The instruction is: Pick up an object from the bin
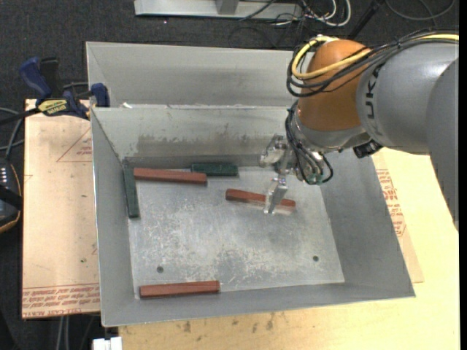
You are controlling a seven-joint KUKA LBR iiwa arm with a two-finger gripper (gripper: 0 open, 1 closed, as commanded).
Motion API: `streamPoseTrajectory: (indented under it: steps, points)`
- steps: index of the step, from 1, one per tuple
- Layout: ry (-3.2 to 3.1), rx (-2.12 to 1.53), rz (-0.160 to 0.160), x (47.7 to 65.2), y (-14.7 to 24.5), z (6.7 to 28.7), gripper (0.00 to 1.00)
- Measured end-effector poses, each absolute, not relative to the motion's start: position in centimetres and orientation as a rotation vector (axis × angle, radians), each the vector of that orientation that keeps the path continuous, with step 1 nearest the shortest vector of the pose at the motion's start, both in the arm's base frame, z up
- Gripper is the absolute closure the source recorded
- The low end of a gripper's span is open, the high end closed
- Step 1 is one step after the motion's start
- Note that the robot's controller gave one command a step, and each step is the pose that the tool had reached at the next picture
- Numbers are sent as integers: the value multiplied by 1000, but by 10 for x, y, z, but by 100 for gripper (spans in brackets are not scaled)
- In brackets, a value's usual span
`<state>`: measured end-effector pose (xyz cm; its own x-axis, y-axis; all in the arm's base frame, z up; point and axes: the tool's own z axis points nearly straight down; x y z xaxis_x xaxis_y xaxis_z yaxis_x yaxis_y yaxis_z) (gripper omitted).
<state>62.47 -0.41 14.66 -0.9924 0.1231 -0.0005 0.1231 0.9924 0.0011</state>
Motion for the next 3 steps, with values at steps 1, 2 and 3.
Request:
streamPoseTrajectory:
  steps: [1, 2, 3]
  points:
    - [3130, 169, 2, 623, -1, 77, 0]
    - [3122, 165, 2, 625, -1, 85, 100]
    - [3122, 165, 2, 625, -1, 85, 100]
